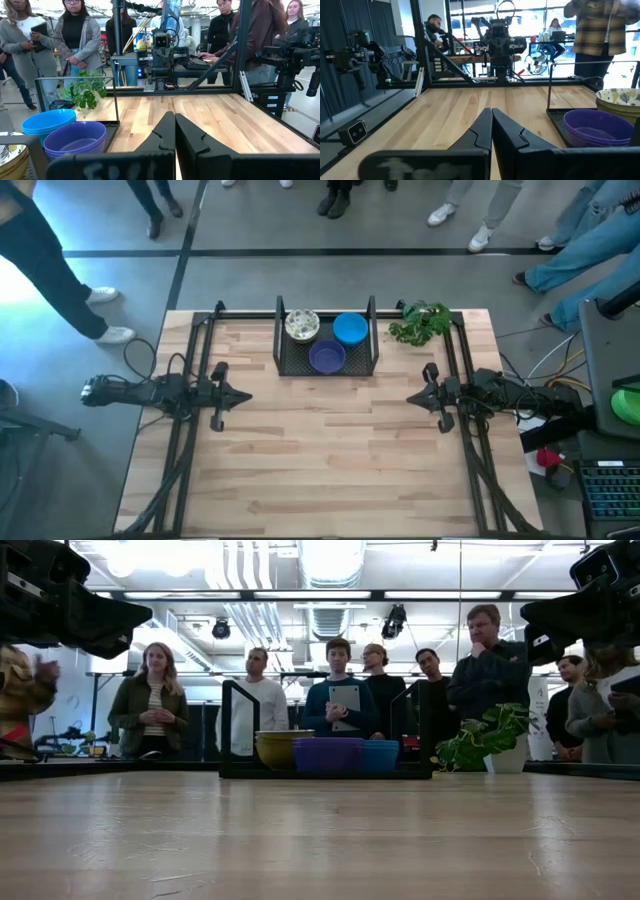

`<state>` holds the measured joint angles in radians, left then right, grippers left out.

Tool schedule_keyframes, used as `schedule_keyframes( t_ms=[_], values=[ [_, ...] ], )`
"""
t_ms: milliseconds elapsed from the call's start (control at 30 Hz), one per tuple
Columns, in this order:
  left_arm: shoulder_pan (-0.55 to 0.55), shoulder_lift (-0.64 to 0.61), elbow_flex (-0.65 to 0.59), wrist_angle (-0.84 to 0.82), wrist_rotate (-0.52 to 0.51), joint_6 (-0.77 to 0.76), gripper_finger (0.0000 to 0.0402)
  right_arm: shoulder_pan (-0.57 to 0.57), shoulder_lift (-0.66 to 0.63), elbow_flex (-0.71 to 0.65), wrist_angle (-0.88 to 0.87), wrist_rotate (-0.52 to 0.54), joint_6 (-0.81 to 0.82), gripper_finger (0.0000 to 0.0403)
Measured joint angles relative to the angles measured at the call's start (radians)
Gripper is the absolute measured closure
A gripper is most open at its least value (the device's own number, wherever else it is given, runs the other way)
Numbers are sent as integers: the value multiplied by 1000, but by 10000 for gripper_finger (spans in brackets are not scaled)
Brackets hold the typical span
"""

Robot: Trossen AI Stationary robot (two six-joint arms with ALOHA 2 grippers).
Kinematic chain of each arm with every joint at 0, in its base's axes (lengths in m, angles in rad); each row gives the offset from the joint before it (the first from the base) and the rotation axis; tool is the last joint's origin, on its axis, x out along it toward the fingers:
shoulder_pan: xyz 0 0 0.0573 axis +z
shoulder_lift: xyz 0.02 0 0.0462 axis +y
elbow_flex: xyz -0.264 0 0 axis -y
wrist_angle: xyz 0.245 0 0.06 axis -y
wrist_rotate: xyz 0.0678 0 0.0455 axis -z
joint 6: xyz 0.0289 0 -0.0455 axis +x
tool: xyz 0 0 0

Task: Pick & Place Mini bowls
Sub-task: Return to Home Position

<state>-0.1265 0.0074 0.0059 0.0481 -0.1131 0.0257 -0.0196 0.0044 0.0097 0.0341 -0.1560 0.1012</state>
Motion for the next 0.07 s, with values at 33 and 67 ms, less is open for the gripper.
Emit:
schedule_keyframes(
  t_ms=[33,67],
  values=[
    [0,0,0,0,0,0,402,0,0,0,0,0,0,394],
    [0,0,0,0,0,0,402,0,0,0,0,0,0,394]
  ],
)
